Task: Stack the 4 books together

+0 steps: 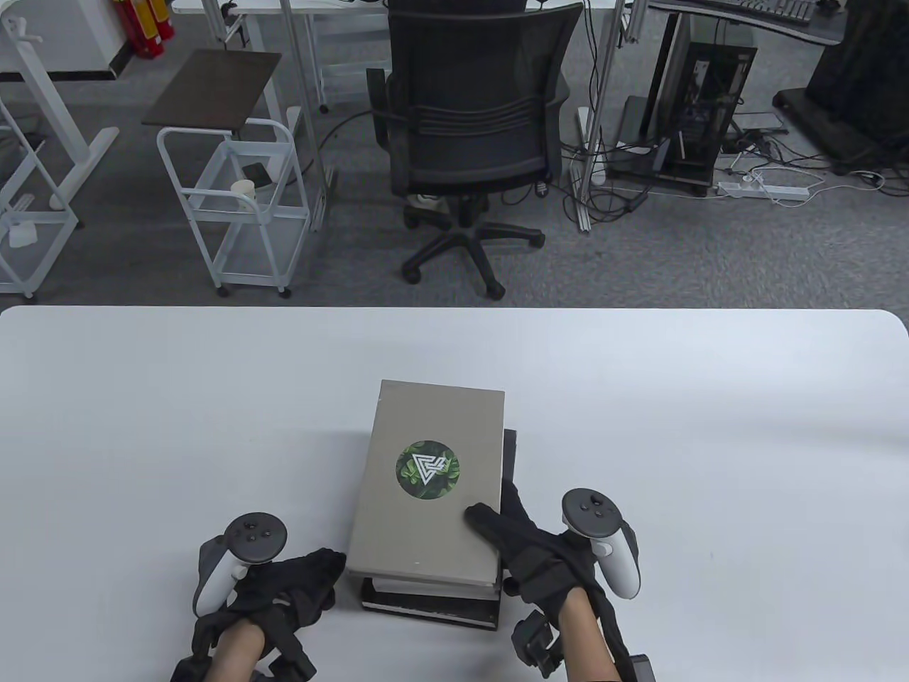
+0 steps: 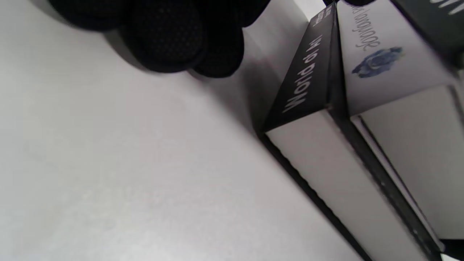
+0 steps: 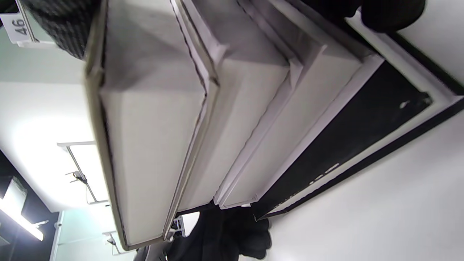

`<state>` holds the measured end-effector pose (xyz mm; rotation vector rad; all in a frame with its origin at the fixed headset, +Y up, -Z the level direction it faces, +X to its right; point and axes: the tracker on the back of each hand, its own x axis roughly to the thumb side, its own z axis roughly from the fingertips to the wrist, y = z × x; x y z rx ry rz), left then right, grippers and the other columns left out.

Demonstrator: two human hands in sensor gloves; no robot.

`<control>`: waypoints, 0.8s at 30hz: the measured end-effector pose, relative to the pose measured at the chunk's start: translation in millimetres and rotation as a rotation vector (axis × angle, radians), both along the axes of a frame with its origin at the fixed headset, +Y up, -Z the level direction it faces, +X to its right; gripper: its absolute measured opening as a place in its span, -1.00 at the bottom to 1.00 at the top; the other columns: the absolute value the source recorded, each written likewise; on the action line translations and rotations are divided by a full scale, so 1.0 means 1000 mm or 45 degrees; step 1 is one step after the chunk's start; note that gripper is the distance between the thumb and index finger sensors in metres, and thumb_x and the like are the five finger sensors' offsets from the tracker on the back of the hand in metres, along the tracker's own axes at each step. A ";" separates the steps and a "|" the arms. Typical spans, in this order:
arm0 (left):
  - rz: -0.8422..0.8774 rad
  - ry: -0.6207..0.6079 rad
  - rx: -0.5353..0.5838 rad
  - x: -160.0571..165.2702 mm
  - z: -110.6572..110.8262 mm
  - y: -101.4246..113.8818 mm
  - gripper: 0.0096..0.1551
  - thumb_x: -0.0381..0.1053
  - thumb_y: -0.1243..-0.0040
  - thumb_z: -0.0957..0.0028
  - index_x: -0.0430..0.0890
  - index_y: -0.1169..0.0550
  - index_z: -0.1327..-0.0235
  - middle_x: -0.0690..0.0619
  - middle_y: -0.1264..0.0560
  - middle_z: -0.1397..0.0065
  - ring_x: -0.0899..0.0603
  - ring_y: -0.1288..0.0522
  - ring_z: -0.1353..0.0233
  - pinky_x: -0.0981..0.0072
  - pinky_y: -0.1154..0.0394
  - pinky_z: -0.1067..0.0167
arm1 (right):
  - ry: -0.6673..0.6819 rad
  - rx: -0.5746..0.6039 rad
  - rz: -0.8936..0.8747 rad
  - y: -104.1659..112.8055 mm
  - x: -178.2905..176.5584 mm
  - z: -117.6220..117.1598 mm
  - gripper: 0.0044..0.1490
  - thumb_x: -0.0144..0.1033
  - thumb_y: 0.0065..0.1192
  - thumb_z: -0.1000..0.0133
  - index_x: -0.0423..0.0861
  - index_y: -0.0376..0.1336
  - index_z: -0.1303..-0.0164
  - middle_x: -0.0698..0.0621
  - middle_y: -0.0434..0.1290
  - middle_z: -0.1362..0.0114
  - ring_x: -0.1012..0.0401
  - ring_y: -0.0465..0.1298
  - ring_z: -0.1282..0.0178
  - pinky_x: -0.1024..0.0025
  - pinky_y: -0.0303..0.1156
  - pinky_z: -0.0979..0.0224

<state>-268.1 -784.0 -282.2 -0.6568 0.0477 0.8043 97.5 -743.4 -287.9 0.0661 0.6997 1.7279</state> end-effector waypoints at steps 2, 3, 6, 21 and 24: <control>0.006 0.006 -0.003 -0.001 0.001 0.000 -0.10 0.38 0.18 -0.05 -0.17 -0.24 -0.51 -0.05 -0.54 -0.19 -0.16 -0.57 -0.03 -0.13 -0.44 -0.02 | 0.018 0.006 0.012 0.000 -0.004 0.002 0.30 0.52 0.01 -0.36 -0.04 -0.54 -0.76 -0.50 -0.32 -0.72 -0.68 -0.01 -0.48 -0.53 0.24 -0.42; 0.007 0.008 -0.002 -0.001 0.001 0.000 -0.10 0.38 0.17 -0.05 -0.17 -0.24 -0.51 -0.05 -0.54 -0.19 -0.16 -0.57 -0.03 -0.13 -0.45 -0.02 | 0.027 0.006 0.011 0.000 -0.005 0.004 0.30 0.52 0.01 -0.36 -0.05 -0.54 -0.76 -0.50 -0.32 -0.72 -0.68 0.00 -0.48 -0.52 0.24 -0.43; 0.003 0.011 0.001 -0.001 0.003 -0.001 -0.10 0.38 0.17 -0.05 -0.16 -0.23 -0.51 -0.04 -0.54 -0.19 -0.15 -0.57 -0.03 -0.12 -0.45 -0.02 | 0.055 0.007 0.011 0.000 -0.009 0.007 0.30 0.53 0.01 -0.36 -0.05 -0.53 -0.76 -0.50 -0.32 -0.72 -0.67 0.00 -0.48 -0.52 0.24 -0.43; -0.012 0.017 0.008 -0.001 0.006 -0.001 -0.10 0.38 0.18 -0.05 -0.16 -0.23 -0.51 -0.03 -0.53 -0.19 -0.15 -0.57 -0.03 -0.11 -0.45 -0.02 | -0.096 0.322 0.259 0.026 -0.008 0.016 0.27 0.40 0.05 -0.36 -0.15 -0.47 -0.77 -0.49 -0.33 -0.70 -0.51 -0.10 -0.62 -0.52 0.06 -0.52; -0.019 0.009 0.014 0.000 0.005 -0.001 -0.10 0.38 0.17 -0.05 -0.17 -0.23 -0.51 -0.05 -0.53 -0.19 -0.15 -0.57 -0.03 -0.12 -0.45 -0.01 | -0.166 0.458 0.249 0.040 0.006 0.020 0.21 0.39 -0.03 -0.37 -0.16 -0.43 -0.77 -0.46 -0.29 -0.71 -0.49 -0.08 -0.63 -0.50 0.08 -0.53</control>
